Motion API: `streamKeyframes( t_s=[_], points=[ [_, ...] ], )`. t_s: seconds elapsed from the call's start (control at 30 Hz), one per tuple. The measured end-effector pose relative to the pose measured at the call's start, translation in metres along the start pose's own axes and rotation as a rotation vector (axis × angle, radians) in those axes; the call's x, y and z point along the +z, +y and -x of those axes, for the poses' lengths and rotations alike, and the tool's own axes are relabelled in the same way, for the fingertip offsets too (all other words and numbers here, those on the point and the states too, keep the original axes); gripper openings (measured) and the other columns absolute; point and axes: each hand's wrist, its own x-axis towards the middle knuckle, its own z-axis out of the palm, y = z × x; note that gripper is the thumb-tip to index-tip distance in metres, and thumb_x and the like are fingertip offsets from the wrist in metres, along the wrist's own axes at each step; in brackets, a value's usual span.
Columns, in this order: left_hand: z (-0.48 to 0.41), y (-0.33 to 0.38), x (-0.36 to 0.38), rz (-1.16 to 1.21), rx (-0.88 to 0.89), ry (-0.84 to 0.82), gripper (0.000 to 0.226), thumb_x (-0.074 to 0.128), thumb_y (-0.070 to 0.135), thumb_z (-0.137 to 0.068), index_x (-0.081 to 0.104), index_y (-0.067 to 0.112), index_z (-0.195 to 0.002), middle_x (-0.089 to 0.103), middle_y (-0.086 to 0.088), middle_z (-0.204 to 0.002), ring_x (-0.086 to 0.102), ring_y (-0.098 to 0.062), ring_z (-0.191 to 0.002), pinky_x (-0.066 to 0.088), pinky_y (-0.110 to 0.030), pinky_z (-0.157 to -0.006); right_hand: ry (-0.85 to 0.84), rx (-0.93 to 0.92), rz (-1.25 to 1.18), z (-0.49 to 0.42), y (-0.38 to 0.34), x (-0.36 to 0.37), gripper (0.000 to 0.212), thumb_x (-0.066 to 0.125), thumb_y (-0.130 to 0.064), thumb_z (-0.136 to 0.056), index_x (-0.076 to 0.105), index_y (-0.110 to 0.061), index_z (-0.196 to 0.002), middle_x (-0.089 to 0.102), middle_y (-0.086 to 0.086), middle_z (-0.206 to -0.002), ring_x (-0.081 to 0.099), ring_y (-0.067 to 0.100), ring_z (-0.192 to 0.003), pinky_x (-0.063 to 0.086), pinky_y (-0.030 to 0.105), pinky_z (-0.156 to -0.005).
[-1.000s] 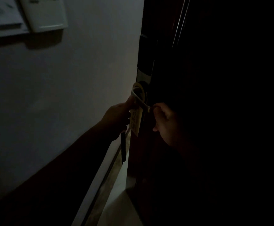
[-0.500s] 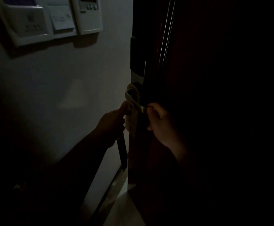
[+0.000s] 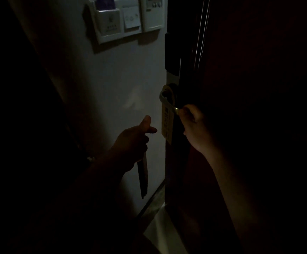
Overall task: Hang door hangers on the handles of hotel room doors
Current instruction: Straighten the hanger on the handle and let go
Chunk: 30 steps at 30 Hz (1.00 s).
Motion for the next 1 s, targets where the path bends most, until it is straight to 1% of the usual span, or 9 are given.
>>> streamKeyframes(
  t_s=[0.07, 0.17, 0.27, 0.37, 0.5, 0.6, 0.7, 0.83, 1.0],
  points=[
    [0.007, -0.004, -0.008, -0.021, 0.005, 0.021, 0.05, 0.054, 0.067, -0.086, 0.076, 0.023, -0.093, 0.057, 0.0, -0.069, 0.053, -0.017, -0.064, 0.041, -0.031, -0.057, -0.023, 0.011, 0.013, 0.007, -0.007, 0.007, 0.017, 0.036, -0.04, -0.103, 0.052, -0.037, -0.108, 0.053, -0.014, -0.087, 0.059, 0.009, -0.077, 0.055, 0.038, -0.076],
    [0.017, -0.008, -0.023, -0.046, 0.029, 0.075, 0.044, 0.054, 0.067, -0.086, 0.075, 0.03, -0.078, 0.062, -0.002, -0.087, 0.062, -0.02, -0.082, 0.048, -0.033, -0.064, -0.061, 0.008, 0.004, 0.021, -0.018, 0.018, 0.019, 0.036, -0.043, -0.102, 0.053, -0.037, -0.109, 0.053, -0.017, -0.091, 0.061, 0.011, -0.084, 0.056, 0.043, -0.082],
    [0.022, -0.016, -0.044, -0.051, 0.022, 0.078, 0.047, 0.052, 0.067, -0.087, 0.075, 0.027, -0.08, 0.064, -0.004, -0.095, 0.064, -0.022, -0.087, 0.055, -0.037, -0.074, -0.075, -0.01, 0.033, 0.036, -0.028, 0.032, 0.017, 0.038, -0.039, -0.103, 0.054, -0.034, -0.102, 0.059, -0.007, -0.094, 0.063, 0.02, -0.083, 0.056, 0.047, -0.078],
    [0.024, -0.024, -0.068, -0.033, 0.049, 0.03, 0.055, 0.05, 0.07, -0.086, 0.077, 0.025, -0.068, 0.071, -0.015, -0.101, 0.066, -0.025, -0.09, 0.055, -0.044, -0.087, -0.062, -0.063, 0.044, 0.051, -0.036, 0.046, 0.019, 0.039, -0.033, -0.104, 0.054, -0.038, -0.093, 0.058, -0.004, -0.087, 0.06, 0.018, -0.073, 0.052, 0.04, -0.068],
    [0.035, -0.039, -0.104, -0.161, 0.067, -0.06, 0.068, 0.041, 0.082, -0.078, 0.076, 0.028, -0.058, 0.068, -0.004, -0.071, 0.06, -0.02, -0.071, 0.046, -0.029, -0.066, -0.058, -0.092, 0.086, 0.072, -0.044, 0.062, 0.019, 0.038, -0.036, -0.104, 0.055, -0.039, -0.096, 0.061, 0.003, -0.088, 0.06, 0.022, -0.069, 0.047, 0.033, -0.061],
    [0.057, -0.051, -0.133, -0.175, 0.044, -0.166, 0.075, 0.044, 0.089, -0.057, 0.077, 0.023, -0.067, 0.068, -0.003, -0.072, 0.064, -0.021, -0.07, 0.049, -0.03, -0.061, -0.053, -0.091, 0.105, 0.086, -0.05, 0.068, 0.018, 0.038, -0.038, -0.103, 0.056, -0.037, -0.098, 0.061, 0.004, -0.083, 0.061, 0.022, -0.068, 0.044, 0.022, -0.054],
    [0.069, -0.054, -0.158, -0.143, 0.067, -0.174, 0.069, 0.04, 0.077, -0.078, 0.077, 0.021, -0.064, 0.07, -0.001, -0.066, 0.065, -0.018, -0.067, 0.049, -0.027, -0.056, -0.068, -0.089, 0.108, 0.098, -0.059, 0.078, 0.02, 0.038, -0.036, -0.103, 0.057, -0.029, -0.102, 0.056, -0.005, -0.076, 0.06, 0.014, -0.067, 0.044, 0.018, -0.055],
    [0.088, -0.054, -0.184, -0.137, 0.125, -0.245, 0.071, 0.037, 0.078, -0.078, 0.078, 0.021, -0.067, 0.063, -0.037, -0.097, 0.058, -0.031, -0.084, 0.045, -0.039, -0.076, -0.053, -0.081, 0.104, 0.121, -0.069, 0.094, 0.023, 0.039, -0.034, -0.103, 0.059, -0.023, -0.104, 0.055, -0.005, -0.075, 0.06, 0.013, -0.066, 0.048, 0.028, -0.06],
    [0.106, -0.049, -0.211, -0.122, 0.112, -0.261, 0.072, 0.032, 0.072, -0.09, 0.076, 0.02, -0.067, 0.045, -0.001, -0.054, 0.034, -0.017, -0.047, 0.028, -0.026, -0.052, -0.053, -0.13, 0.152, 0.147, -0.082, 0.106, 0.021, 0.04, -0.032, -0.103, 0.059, -0.022, -0.104, 0.06, 0.004, -0.077, 0.062, 0.019, -0.065, 0.051, 0.038, -0.065]
  ],
)
